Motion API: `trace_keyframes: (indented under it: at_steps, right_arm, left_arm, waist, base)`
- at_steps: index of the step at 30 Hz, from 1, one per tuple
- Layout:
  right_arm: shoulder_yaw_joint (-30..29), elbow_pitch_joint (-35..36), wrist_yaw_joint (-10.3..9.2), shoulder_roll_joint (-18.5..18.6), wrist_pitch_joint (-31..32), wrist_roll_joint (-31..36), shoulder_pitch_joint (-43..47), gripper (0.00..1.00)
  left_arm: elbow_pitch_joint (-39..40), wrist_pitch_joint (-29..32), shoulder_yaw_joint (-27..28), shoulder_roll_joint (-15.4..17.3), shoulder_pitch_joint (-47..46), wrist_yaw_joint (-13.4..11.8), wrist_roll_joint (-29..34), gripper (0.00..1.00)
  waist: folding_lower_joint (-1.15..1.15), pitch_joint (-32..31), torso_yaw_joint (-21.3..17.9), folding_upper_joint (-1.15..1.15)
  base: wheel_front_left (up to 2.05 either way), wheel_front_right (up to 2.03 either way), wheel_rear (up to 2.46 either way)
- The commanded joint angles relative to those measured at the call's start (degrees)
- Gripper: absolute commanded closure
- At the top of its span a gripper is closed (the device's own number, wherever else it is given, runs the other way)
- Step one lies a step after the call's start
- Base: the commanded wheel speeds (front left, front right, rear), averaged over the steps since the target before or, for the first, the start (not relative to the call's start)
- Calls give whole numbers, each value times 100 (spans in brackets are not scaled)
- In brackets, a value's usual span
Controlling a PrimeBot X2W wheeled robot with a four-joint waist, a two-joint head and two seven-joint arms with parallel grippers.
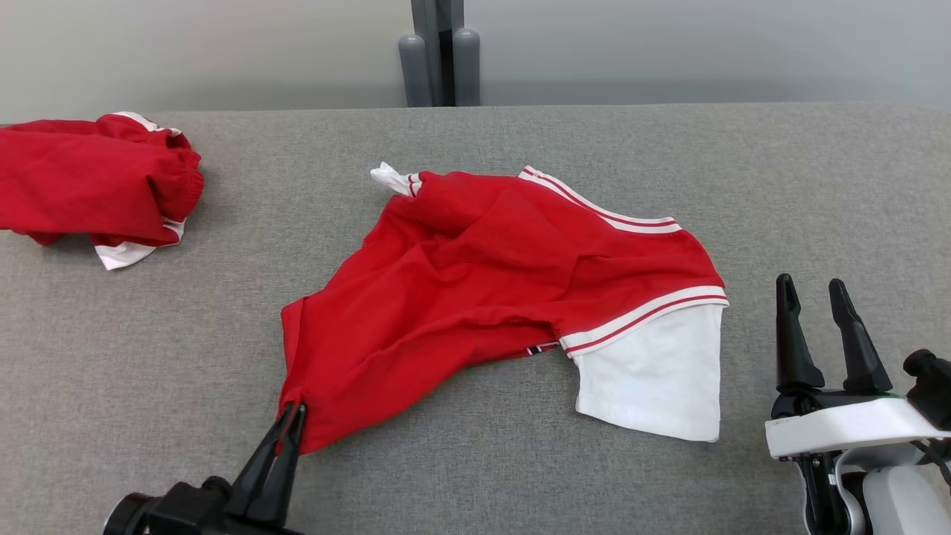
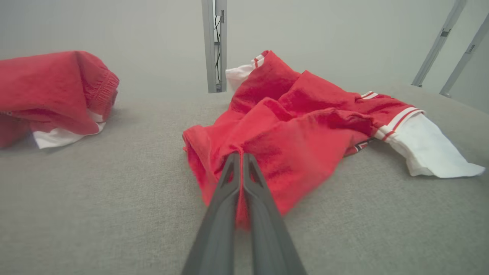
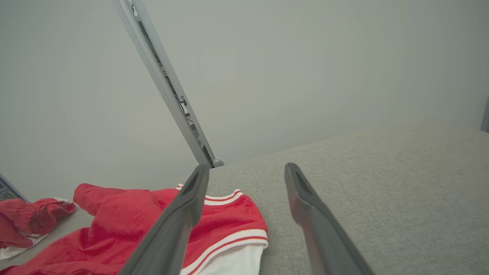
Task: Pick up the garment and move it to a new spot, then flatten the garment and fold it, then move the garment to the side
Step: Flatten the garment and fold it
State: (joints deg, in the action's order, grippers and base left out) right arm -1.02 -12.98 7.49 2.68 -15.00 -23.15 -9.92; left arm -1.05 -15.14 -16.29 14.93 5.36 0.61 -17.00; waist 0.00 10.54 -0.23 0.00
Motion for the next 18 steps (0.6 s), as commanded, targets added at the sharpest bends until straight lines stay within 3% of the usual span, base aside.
trace_keyframes:
  at_steps: [1, 11, 12, 14, 15, 16, 18]
  right_arm:
    - [7, -22, 1, 42, -23, 3, 47, 0]
    - [25, -104, 1, 41, -23, -24, 45, 0]
    - [14, -112, 1, 42, -23, -22, 50, 0]
    - [-5, -123, 1, 40, -23, -11, 62, 0]
    - [-16, -131, 1, 40, -23, -1, 64, 0]
    - [-30, -138, 1, 41, -23, 11, 64, 0]
    - [-51, -142, 1, 40, -23, 29, 69, 0]
  left_arm:
    - [-175, -5, 195, -14, 29, 106, 52, 100]
    - [-694, -6, 359, -266, 227, 546, 240, 100]
    - [-761, -6, 340, -286, 265, 577, 217, 92]
    - [-916, -6, 307, -280, 364, 623, 152, 38]
    - [-973, -6, 279, -260, 393, 639, 119, 5]
    - [-1015, -6, 246, -227, 435, 647, 89, 0]
    - [-1024, -6, 207, -130, 476, 676, 24, 0]
  waist:
    - [0, -24, 40, 0]
    - [0, -22, -25, 0]
    - [0, -24, -32, 0]
    - [0, -38, -38, 0]
    - [0, -47, -40, 0]
    - [0, -59, -40, 0]
    - [0, -83, -37, 0]
  base:
    - [0, 0, 0]
    - [0, 0, 0]
    - [0, 0, 0]
    - [0, 0, 0]
    - [0, 0, 0]
    - [0, 0, 0]
    - [0, 0, 0]
